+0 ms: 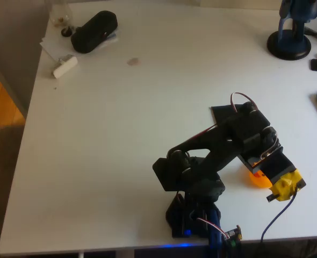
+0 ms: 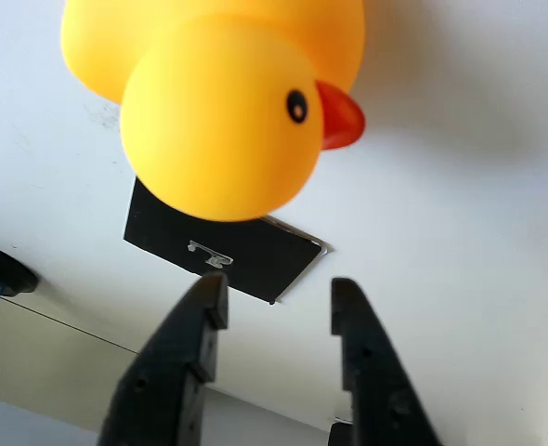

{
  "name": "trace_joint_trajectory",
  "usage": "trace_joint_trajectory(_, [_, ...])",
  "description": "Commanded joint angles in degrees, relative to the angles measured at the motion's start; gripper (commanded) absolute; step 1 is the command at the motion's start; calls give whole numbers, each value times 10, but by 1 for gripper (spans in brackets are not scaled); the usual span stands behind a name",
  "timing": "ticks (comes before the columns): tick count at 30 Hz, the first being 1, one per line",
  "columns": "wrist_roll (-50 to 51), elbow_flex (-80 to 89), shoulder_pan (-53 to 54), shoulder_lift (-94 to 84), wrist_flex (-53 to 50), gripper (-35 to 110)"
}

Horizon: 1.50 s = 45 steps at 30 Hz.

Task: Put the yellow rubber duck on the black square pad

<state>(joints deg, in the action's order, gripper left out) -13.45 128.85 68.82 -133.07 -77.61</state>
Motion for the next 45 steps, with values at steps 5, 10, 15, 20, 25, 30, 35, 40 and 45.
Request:
trace_joint_trajectory(5, [-10, 4, 8, -15, -2, 13])
trace_joint_trajectory(10, [-11, 4, -29, -16, -2, 13])
trace_joint_trajectory(15, [-12, 4, -42, -16, -2, 19])
trace_joint_trajectory(20, [-40, 9, -42, -16, -2, 30])
trace_joint_trajectory(25, [-46, 10, -43, -16, -2, 31])
trace_joint_trajectory(30, [-45, 7, -44, -16, -1, 31])
trace_joint_trajectory(35, [-44, 11, -70, -7, 34, 31])
trace_joint_trajectory(40, [-44, 17, -75, 1, 38, 30])
trace_joint_trajectory(45, [-44, 40, -71, 43, 44, 30])
